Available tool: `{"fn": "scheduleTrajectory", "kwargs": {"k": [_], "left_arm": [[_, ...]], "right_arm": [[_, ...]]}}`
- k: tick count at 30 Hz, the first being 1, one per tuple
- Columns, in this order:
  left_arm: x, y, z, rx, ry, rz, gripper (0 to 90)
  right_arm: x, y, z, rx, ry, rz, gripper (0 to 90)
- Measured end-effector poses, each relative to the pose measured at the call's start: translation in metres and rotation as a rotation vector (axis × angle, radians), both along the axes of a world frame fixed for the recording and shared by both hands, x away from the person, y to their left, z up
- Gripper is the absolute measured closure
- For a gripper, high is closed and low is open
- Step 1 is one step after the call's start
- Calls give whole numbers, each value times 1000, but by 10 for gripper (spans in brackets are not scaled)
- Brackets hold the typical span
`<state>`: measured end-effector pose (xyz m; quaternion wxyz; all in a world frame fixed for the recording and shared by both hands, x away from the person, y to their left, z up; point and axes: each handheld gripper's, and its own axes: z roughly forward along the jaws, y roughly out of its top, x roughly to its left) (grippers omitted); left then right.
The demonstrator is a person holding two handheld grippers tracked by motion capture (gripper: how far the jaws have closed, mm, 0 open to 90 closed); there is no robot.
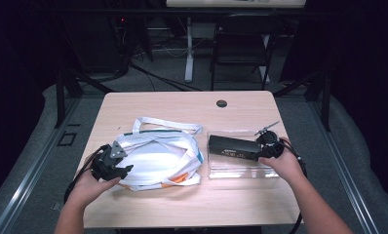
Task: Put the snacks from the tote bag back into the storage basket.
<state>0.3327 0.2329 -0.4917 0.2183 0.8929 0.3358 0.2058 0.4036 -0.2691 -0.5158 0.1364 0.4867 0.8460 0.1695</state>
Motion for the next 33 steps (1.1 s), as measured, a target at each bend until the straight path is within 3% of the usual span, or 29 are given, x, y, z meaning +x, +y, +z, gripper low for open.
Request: {"fn": "scheduleTrajectory", "kwargs": {"k": [24,33], "left_arm": [[1,0,-3,5,-4,7,493],[1,1,-2,3,-7,8,493]], "right_arm": [[19,3,-6,24,-40,-68,464],[22,2,-6,16,-33,-67,464]]}}
